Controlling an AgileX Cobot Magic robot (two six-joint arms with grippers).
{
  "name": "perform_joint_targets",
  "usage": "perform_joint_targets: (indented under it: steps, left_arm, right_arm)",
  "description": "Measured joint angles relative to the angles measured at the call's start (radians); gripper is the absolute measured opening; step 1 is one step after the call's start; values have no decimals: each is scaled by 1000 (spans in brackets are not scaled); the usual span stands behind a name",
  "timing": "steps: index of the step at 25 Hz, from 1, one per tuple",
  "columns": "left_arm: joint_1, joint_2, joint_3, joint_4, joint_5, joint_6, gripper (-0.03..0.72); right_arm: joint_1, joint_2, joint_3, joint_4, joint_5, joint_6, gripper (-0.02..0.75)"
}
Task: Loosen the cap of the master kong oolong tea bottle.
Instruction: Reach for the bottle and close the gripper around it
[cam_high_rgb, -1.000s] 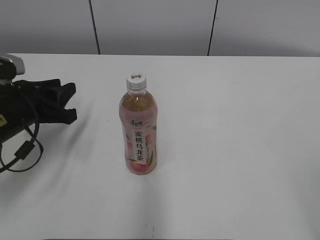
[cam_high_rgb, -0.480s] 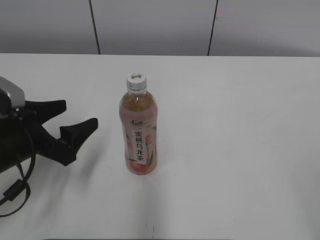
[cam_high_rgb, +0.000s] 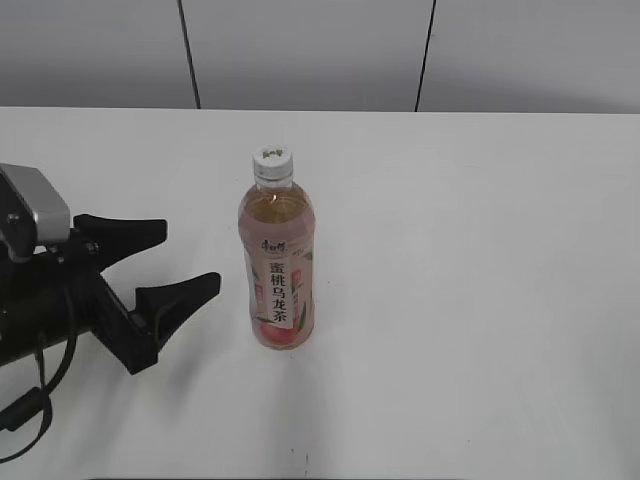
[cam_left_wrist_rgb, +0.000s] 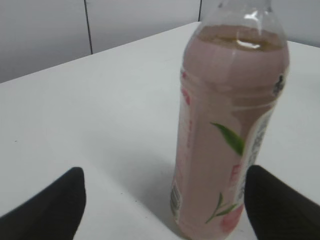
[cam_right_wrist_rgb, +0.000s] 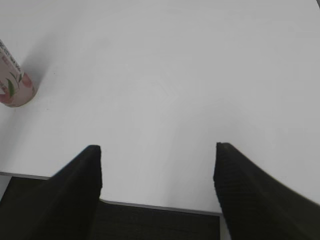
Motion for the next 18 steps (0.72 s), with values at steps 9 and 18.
perform_joint_targets:
  steps: [9,18]
  left_arm:
    - [0,1,-49,98,-1,-48,591]
    - [0,1,-101,165,-1,-93,591]
  right_arm:
    - [0,0,0,0,0,0,531]
    - [0,0,0,0,0,0,531]
